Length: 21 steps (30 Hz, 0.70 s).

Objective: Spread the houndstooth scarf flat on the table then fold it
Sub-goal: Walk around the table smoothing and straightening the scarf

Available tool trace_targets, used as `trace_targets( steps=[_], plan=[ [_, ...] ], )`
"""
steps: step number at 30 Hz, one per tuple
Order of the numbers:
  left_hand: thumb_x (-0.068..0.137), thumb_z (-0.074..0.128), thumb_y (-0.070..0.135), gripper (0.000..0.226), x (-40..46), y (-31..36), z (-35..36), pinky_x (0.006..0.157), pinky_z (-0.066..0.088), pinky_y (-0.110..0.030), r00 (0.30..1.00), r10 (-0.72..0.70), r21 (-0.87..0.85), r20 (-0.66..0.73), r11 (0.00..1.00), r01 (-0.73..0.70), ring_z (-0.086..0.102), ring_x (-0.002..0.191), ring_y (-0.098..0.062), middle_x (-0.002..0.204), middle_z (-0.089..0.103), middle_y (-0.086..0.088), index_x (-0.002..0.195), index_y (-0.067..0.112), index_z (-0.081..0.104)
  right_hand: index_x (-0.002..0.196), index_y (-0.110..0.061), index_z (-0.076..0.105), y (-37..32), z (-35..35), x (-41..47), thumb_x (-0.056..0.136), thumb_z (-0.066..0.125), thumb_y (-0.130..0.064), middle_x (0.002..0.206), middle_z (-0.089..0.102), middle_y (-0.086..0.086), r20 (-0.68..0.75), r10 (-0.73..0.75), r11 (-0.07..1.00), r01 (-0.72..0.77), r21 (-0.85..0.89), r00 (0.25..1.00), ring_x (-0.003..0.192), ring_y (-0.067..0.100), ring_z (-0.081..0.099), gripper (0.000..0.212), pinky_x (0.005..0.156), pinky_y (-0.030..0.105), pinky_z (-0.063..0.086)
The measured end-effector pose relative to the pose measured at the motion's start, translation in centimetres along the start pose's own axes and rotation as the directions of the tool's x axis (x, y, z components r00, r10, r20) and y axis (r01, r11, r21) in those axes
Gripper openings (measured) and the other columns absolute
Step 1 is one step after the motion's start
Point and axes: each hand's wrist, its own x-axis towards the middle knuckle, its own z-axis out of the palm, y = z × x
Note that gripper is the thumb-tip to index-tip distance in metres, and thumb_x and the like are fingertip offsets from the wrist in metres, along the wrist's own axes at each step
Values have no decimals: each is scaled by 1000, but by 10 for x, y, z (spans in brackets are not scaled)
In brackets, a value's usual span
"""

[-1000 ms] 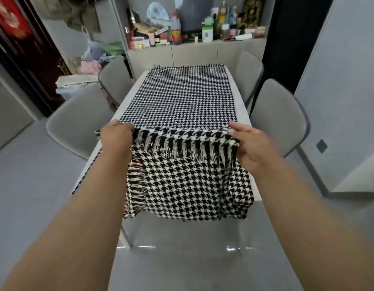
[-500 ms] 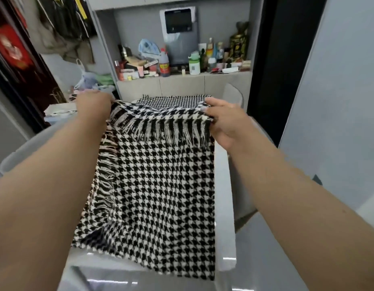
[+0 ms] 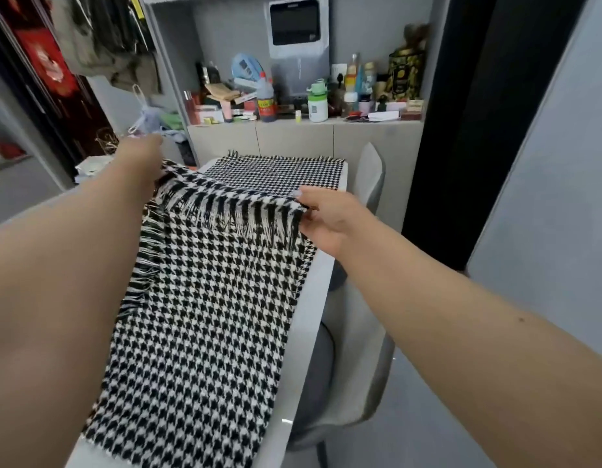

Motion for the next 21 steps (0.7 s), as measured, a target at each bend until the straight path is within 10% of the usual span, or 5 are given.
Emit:
trace_targets(
  steps=[4,12,17,21],
  plan=[
    [82,67,-7,57,17,19,44,90,46,-44,999,22,201,-37,980,-14,57,107,-46,116,58,-34,134,-10,42,85,6,54,-31,-17,42,93,47,10,88,55,17,58,47,997,-51,59,997,76,23,57,11,77,37,55],
    [100,41,28,47,77,28,130,54,44,-18,998,-36,84,-58,996,41,59,114,-24,142,51,-13,141,6,45,105,10,52,-76,-45,156,91,52,8,111,57,25,109,179,980,-187,64,978,90,28,64,14,66,37,61],
    [103,38,27,41,118,34,186,73,49,-25,995,-93,99,-33,990,95,52,76,-13,111,51,-7,135,4,47,107,11,51,-100,-65,229,93,49,8,120,55,27,109,237,964,-247,94,965,95,29,63,15,63,38,61],
    [102,39,27,24,155,40,228,76,40,-32,979,-158,97,-132,980,172,43,74,-16,81,43,-3,83,15,44,112,9,51,-122,-86,296,92,50,8,121,56,27,87,280,952,-288,103,956,105,31,63,20,72,41,61]
  ],
)
